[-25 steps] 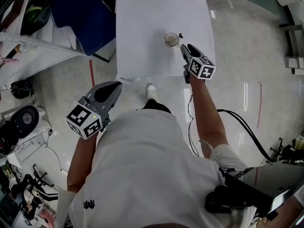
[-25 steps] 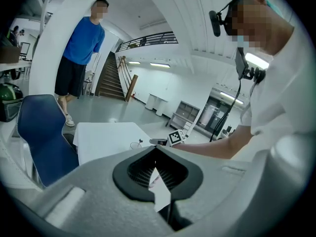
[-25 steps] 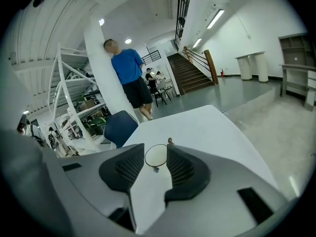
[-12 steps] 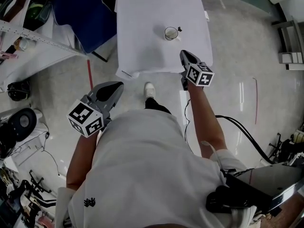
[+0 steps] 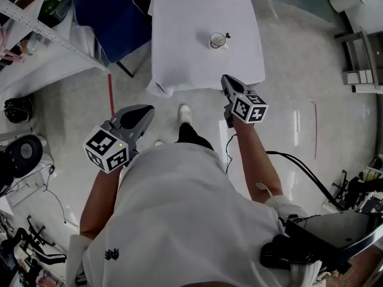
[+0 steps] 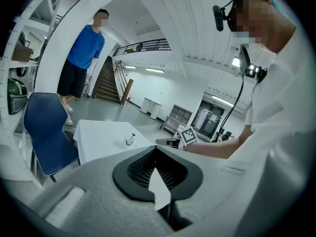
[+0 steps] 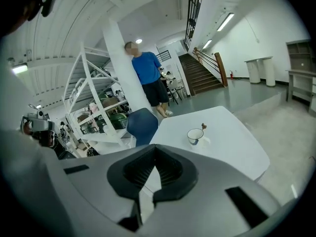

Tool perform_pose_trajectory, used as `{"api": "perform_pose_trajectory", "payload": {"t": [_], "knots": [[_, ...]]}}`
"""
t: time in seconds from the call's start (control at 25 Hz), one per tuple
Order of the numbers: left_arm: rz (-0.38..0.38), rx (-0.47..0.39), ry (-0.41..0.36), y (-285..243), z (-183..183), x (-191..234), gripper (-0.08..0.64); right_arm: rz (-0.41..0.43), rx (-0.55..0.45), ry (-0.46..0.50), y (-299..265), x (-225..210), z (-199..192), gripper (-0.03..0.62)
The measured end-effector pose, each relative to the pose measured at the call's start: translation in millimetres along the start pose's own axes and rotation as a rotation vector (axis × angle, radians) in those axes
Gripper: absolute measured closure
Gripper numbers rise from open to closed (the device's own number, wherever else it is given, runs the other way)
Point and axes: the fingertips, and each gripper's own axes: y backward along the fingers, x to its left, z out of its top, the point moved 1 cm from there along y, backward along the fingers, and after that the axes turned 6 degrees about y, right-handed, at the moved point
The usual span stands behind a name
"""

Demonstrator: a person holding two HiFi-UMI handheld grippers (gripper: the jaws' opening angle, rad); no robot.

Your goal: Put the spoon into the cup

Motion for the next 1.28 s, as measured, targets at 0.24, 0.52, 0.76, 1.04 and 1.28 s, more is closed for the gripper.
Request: {"api": "perform_pose_trajectory", "payload": {"t": [0.24, 0.52, 0.76, 1.04, 1.28], "knots": [[-0.022, -0.004, 0.001, 23, -21, -17, 0.555, 0.052, 0.011, 0.045, 33, 56, -15, 0.583], [-0.039, -0.010, -0.012, 46, -39, -31, 0.555, 0.093, 0.003, 0.076, 68, 108, -23, 0.583], [-0.050, -0.012, -0.019, 63, -51, -37, 0.555, 0.108, 0.005, 0.111, 89, 140, -32, 0.583], [-0.062, -0.010, -0.027, 71, -61, -48, 0.555, 0.128, 0.001, 0.144, 109, 168, -40, 0.583], [-0.059, -0.013, -0.031, 80, -68, -52, 0.555, 0.151, 0.009, 0.156, 117, 188, -51, 0.583]]}}
